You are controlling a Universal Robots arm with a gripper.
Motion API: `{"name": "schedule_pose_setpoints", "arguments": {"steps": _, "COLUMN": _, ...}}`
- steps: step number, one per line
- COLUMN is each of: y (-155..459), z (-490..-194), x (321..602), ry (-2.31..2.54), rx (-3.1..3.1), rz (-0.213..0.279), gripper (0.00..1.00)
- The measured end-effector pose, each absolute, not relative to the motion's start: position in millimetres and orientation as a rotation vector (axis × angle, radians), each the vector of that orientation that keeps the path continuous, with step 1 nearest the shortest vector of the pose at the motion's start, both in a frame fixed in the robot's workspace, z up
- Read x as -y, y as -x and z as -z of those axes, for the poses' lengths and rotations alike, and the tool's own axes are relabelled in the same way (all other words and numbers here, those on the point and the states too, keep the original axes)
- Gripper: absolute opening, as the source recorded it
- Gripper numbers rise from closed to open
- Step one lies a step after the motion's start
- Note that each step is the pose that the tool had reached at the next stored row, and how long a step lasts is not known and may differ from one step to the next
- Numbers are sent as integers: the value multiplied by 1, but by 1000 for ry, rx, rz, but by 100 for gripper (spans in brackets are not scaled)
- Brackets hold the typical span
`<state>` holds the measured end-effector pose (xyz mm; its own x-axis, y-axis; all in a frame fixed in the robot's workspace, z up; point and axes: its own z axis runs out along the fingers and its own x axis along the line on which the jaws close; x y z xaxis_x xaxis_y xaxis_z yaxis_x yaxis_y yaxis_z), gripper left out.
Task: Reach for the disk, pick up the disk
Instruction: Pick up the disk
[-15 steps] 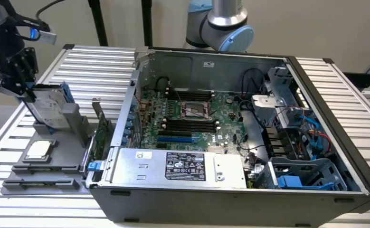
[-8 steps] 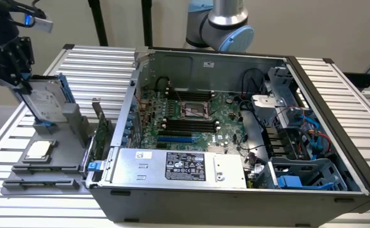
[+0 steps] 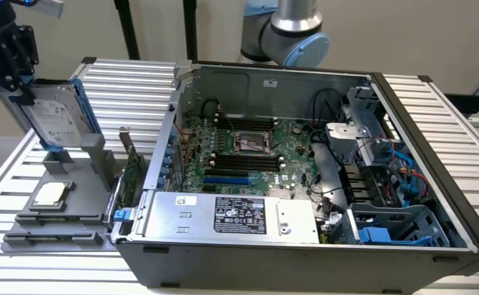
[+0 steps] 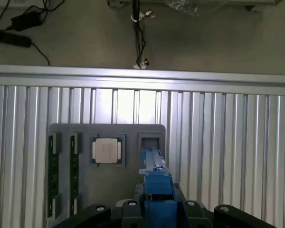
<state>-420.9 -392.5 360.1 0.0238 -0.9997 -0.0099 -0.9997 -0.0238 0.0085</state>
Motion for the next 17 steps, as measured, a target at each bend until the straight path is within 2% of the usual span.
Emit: {"name": "schedule_pose_setpoints", "arguments": {"steps": 17, "y": 368, "z": -437, "x": 393, "ry": 2247, "rx": -2195, "rz": -24, "gripper": 33}}
